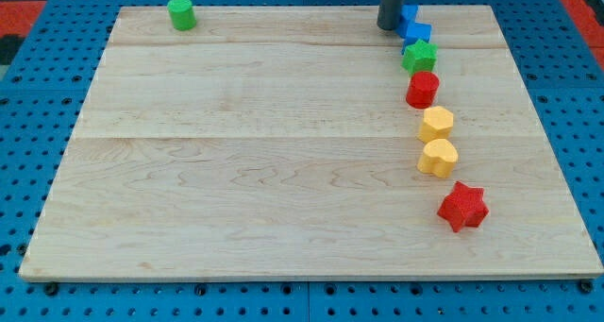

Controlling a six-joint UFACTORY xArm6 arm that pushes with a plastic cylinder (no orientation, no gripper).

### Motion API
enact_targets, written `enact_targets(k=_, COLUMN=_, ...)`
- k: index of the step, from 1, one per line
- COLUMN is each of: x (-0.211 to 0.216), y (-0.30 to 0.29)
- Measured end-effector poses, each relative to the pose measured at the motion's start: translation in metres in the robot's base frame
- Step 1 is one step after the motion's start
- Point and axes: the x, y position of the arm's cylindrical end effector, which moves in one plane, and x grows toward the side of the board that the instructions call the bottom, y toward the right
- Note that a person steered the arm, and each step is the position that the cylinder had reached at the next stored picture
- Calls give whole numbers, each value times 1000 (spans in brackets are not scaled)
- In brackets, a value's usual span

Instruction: Push the green circle to the center

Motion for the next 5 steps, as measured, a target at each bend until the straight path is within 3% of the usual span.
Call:
enact_targets(k=2, x=-1, y=3)
enact_targets(k=5, x=32, y=-208)
